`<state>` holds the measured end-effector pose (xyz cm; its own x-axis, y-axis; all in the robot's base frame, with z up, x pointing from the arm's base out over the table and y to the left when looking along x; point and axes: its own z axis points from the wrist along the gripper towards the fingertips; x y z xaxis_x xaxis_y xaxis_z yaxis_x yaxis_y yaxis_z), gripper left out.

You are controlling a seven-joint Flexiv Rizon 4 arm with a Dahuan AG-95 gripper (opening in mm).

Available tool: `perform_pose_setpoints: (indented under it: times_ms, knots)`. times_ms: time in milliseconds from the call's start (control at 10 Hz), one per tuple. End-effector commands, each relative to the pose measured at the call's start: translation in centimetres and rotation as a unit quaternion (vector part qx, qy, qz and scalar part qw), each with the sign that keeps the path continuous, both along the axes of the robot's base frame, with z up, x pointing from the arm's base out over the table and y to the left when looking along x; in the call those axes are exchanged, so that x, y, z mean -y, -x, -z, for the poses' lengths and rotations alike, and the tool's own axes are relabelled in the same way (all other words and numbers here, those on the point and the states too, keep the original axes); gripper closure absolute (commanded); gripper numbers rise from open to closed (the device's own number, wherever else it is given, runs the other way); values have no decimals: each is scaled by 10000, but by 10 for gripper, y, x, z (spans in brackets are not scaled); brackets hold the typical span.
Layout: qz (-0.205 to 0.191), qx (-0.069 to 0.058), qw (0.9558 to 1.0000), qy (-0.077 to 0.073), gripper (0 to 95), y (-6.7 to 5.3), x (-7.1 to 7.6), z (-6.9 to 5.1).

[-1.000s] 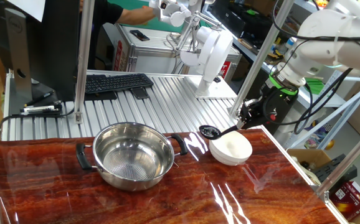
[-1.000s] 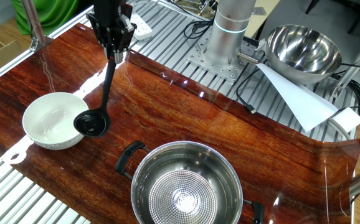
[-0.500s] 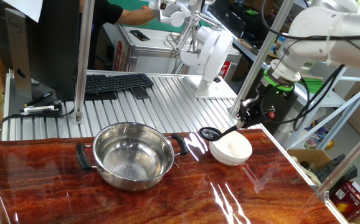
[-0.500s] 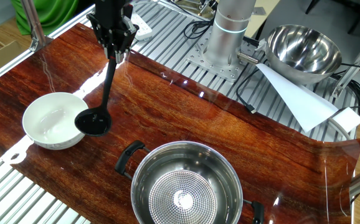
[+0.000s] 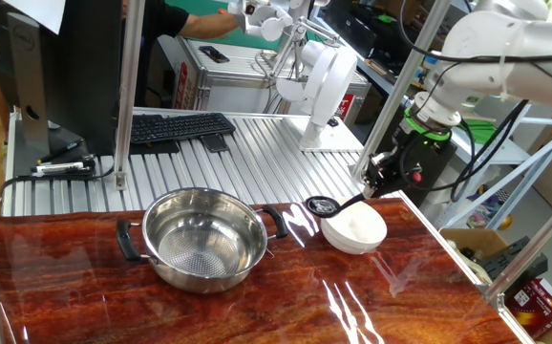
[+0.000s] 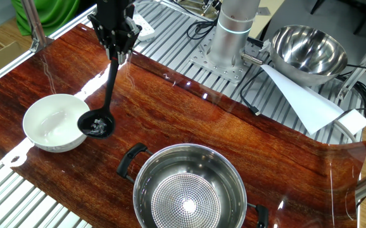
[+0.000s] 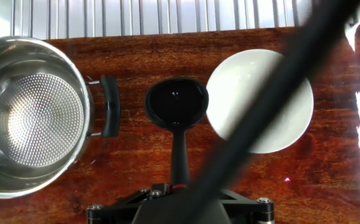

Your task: Scoop water with a large spoon from one bowl to another

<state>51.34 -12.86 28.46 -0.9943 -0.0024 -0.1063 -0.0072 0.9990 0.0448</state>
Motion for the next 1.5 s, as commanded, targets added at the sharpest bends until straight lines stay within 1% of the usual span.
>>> perform_pose_setpoints:
  times_ms: [100, 300, 600, 900, 1000, 1100, 1300, 1500]
  knots:
    - [-27, -26, 10000, -21, 950, -2, 0, 0]
    - [-77, 12, 10000, -14, 950, -2, 0, 0]
    - [-146, 111, 9998, -13, 950, -2, 0, 0]
    - [-180, 115, 9998, 12, 950, -2, 0, 0]
    - [-227, 117, 9996, 90, 950, -2, 0, 0]
    - [-233, 115, 9996, 110, 950, -2, 0, 0]
    - [-192, 64, 9996, 175, 950, -2, 0, 0]
    - [-145, 42, 9997, 209, 950, -2, 0, 0]
